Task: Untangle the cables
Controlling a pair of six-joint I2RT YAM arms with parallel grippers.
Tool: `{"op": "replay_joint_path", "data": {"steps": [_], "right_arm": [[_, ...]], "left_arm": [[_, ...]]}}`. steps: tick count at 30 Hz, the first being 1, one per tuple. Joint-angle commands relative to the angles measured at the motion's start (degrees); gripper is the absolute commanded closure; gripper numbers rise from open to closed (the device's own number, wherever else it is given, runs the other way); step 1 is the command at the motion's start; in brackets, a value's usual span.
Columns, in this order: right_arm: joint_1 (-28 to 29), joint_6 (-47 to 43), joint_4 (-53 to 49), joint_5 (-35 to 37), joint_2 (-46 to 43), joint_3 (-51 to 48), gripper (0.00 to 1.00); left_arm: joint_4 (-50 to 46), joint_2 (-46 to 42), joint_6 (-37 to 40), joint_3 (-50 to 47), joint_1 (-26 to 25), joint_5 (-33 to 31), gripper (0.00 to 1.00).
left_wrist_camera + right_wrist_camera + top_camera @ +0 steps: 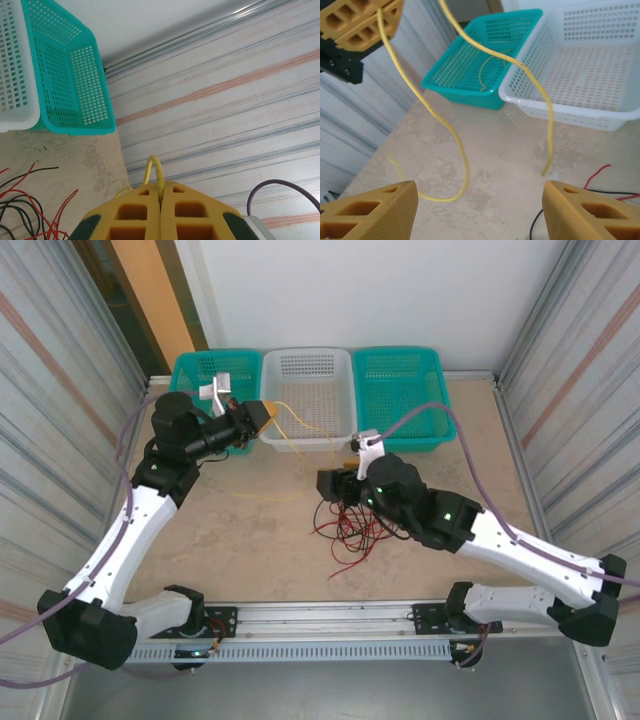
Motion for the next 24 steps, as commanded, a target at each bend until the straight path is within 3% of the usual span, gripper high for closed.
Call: {"op": "replay_joint_path", "data": {"steps": [1,11,17,24], "right_arm": [[0.54,-4.12,-1.71,-1.18,3.20,2.99,0.27],[-3.45,-6.29,-3.26,-4.55,10.65,9.31,0.25],[-4.84,-6.85,-2.74,-6.91,13.19,10.28,0.31],[-6.11,-5.71,-0.04,-9.10,13.28,9.29,0.65]], "left_arm": [[1.66,-0.08,-0.14,0.89,0.16,2.06,1.00],[0.02,0.62,0.83,2.04,-0.40,3.87,1.00],[-0.07,1.04,0.74,3.01,-0.54,5.22,1.00],[-0.15,0.97,0.75,2.53,-0.48,5.32,1.00]]}}
